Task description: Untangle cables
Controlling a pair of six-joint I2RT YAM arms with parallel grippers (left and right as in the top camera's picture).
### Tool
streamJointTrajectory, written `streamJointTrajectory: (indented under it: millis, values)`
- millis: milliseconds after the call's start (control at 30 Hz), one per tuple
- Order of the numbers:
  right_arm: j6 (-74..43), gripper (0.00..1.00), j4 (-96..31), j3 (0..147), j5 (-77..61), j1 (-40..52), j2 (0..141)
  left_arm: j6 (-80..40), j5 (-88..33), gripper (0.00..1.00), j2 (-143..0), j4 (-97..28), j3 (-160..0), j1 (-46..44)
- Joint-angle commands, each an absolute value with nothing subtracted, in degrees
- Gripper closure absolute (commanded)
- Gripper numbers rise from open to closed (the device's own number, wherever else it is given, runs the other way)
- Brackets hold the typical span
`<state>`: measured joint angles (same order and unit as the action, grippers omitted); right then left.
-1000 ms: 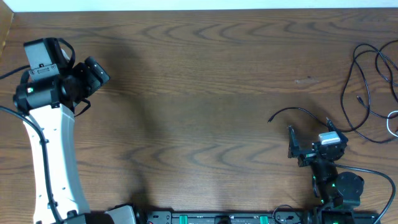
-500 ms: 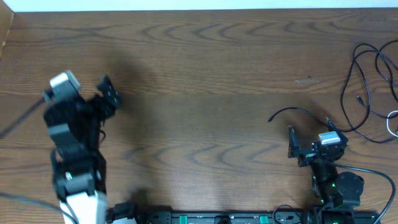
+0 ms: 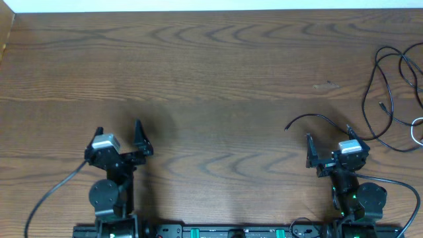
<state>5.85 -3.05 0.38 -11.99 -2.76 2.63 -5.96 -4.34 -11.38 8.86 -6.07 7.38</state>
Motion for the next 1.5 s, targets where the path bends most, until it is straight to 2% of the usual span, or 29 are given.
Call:
streamJointTrajectory:
  millis: [0,67,267,1467]
  values:
    - [5.2,0.01,-3.3,0.3,-12.0,-3.0,2.7,-4.3,-4.0,0.02,-6.7,9.5,-2.4,7.1]
    - [5.2,0.01,-3.3,0.3,-12.0,-3.0,2.7,-4.3,-4.0,0.02,-4.2,9.5,-0.4,7.1]
    - [5.2,0.01,-3.3,0.3,-12.0,-3.0,2.7,-4.3,-3.9,0.02,-0.1,-4.3,-0.2,7.1]
    - [5.2,0.01,-3.3,0.3,-11.9,-3.0,2.7,-4.3,-3.8,0.02,-2.2,-3.8,-0.2,7.2]
